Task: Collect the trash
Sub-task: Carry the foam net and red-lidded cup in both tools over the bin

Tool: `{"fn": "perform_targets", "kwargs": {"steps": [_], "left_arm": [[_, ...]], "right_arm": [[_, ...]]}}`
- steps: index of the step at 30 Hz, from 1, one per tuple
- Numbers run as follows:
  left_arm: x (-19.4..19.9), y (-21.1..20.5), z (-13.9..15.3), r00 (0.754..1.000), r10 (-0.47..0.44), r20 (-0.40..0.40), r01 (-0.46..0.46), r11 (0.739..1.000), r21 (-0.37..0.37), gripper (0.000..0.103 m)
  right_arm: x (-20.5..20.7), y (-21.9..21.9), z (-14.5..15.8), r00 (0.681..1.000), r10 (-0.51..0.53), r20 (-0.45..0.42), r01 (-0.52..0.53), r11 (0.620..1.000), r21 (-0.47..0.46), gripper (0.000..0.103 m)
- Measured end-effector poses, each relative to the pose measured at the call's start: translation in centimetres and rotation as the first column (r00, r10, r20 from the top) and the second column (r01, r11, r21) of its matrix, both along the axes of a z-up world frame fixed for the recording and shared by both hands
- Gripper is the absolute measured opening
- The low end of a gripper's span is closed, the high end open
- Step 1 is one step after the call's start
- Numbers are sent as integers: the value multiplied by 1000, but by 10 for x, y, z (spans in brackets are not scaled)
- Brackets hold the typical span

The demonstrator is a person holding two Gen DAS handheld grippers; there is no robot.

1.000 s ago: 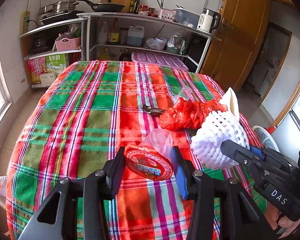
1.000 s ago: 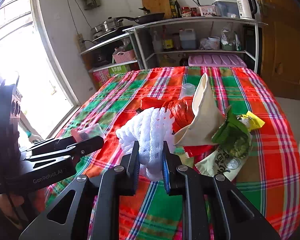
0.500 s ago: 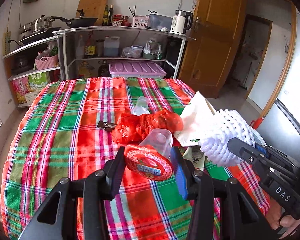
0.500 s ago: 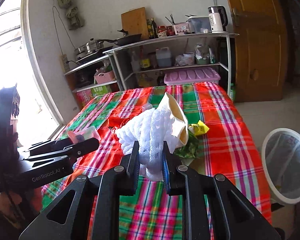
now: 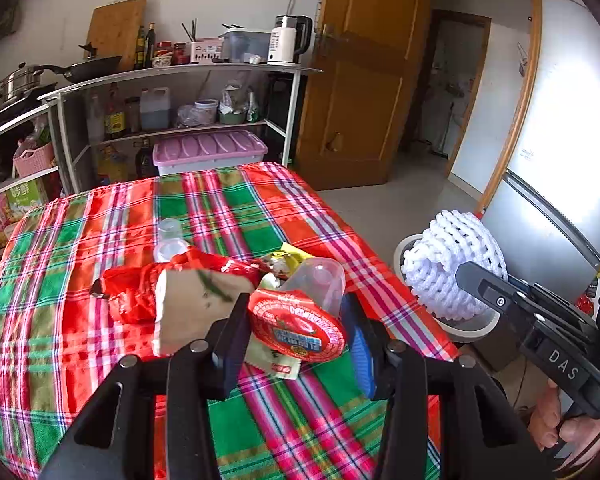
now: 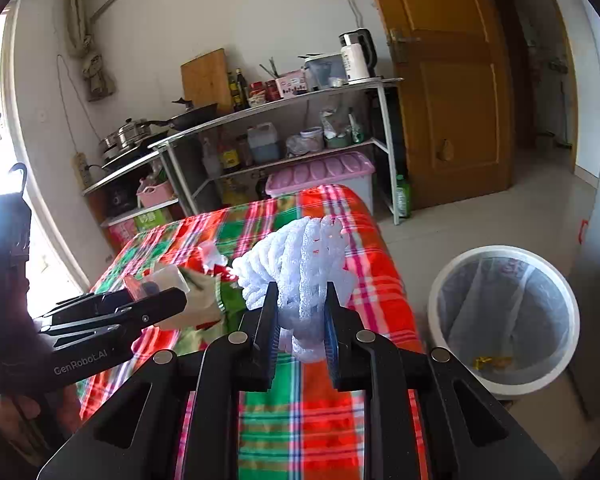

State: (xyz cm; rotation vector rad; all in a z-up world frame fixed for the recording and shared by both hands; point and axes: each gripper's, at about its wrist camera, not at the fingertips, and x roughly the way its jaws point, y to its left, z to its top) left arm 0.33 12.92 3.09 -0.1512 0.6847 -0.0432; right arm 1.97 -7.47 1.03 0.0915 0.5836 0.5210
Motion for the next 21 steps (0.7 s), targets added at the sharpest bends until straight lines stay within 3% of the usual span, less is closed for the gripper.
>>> {"fn": "perform_targets", "kwargs": {"steps": [21], "left_arm": [[87, -120, -8, 972, -231, -49, 231, 973, 3, 47]], "right_arm": [[48, -113, -7, 964, -261, -43, 259, 965, -29, 20]]}}
